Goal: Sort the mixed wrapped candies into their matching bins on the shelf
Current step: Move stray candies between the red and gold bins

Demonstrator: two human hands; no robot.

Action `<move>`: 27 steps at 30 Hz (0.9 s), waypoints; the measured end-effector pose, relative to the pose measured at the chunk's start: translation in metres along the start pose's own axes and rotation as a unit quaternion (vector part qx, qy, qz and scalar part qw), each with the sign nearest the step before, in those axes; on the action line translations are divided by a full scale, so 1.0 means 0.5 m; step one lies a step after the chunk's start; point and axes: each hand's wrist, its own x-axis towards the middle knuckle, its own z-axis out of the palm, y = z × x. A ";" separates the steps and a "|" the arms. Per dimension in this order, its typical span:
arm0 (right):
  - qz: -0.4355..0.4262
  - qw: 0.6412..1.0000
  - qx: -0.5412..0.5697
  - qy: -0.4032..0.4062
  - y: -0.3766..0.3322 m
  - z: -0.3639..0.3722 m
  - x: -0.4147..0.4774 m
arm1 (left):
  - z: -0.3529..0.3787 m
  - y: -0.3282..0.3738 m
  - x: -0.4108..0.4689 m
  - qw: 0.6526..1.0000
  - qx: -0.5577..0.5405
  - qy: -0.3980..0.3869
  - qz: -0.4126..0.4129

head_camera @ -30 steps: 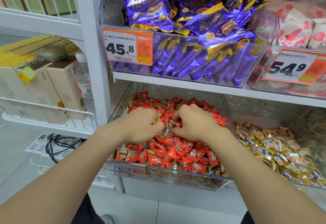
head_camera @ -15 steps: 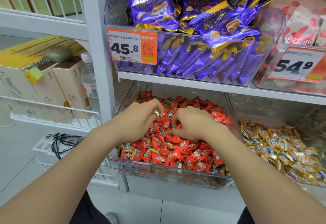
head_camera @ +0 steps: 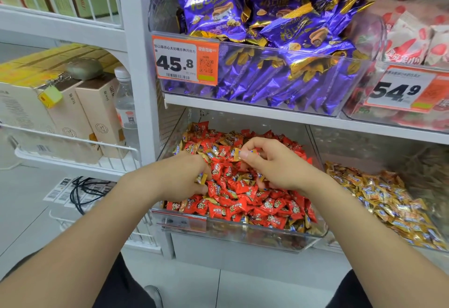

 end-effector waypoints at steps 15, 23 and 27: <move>-0.040 0.994 -0.098 0.012 0.011 -0.002 -0.006 | -0.001 0.026 0.019 0.988 -0.034 0.145 0.047; -0.038 0.992 -0.117 0.014 0.008 -0.016 -0.018 | 0.009 0.034 0.036 0.979 -0.064 0.189 0.039; 0.001 0.990 -0.126 0.061 0.015 -0.040 -0.026 | 0.016 0.029 0.051 0.977 -0.089 0.185 0.056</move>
